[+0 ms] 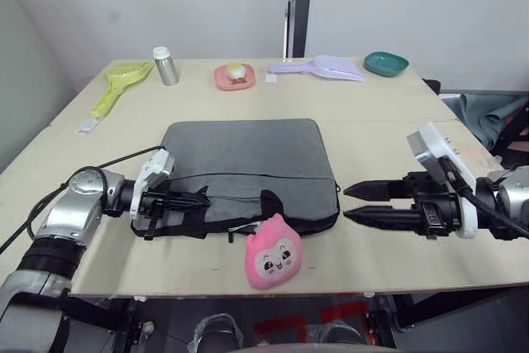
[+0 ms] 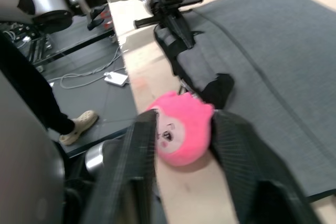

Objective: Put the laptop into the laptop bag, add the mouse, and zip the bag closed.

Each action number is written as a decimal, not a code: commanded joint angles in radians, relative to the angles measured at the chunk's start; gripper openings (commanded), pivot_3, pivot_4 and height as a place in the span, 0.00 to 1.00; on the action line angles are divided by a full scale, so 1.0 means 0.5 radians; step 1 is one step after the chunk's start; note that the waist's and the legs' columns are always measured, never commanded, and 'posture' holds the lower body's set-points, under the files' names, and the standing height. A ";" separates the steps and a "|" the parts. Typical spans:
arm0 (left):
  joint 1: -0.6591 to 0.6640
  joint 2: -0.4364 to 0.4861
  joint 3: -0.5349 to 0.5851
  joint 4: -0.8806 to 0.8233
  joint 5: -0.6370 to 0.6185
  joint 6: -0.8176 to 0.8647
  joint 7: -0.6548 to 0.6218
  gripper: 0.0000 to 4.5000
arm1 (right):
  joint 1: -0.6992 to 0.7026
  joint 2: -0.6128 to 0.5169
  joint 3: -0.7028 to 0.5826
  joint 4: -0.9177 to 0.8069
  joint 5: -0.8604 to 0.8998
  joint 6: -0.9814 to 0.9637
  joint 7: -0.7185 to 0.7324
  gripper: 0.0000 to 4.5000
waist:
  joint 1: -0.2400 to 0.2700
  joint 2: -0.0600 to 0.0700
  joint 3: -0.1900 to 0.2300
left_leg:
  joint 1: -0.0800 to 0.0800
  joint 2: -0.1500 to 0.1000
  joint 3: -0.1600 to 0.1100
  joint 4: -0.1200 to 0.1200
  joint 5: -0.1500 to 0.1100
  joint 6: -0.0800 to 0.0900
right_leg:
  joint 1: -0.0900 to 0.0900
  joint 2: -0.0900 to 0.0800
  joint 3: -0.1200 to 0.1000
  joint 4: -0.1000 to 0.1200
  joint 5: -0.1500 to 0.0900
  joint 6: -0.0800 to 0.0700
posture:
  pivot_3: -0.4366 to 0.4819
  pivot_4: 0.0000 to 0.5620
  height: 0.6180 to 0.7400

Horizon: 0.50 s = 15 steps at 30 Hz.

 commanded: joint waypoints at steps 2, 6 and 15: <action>-0.189 -0.101 -0.166 0.442 0.193 -0.216 -0.079 0.00 | 0.040 -0.093 0.192 0.015 0.268 -0.062 -0.297 0.79 | 0.013 0.003 -0.002 | 0.001 0.000 0.000 0.003 0.000 0.000 | 0.002 -0.001 0.000 0.001 0.001 0.001 | 0.48 0.27 1.00; -0.271 -0.133 -0.327 0.597 0.215 -0.346 -0.079 0.00 | -0.070 -0.041 0.671 0.116 0.090 0.025 -0.524 1.00 | 0.019 0.004 -0.005 | 0.000 -0.002 -0.002 0.012 0.000 0.000 | 0.005 -0.003 0.001 0.003 0.006 0.005 | 0.48 0.27 1.00; -0.197 -0.100 -0.445 0.483 0.118 -0.212 -0.079 0.00 | -0.381 0.359 1.367 0.356 -0.587 0.001 -0.493 1.00 | 0.004 0.015 -0.017 | -0.003 -0.006 -0.002 0.014 0.004 -0.006 | 0.003 -0.008 0.001 0.005 0.008 0.008 | 0.48 0.27 1.00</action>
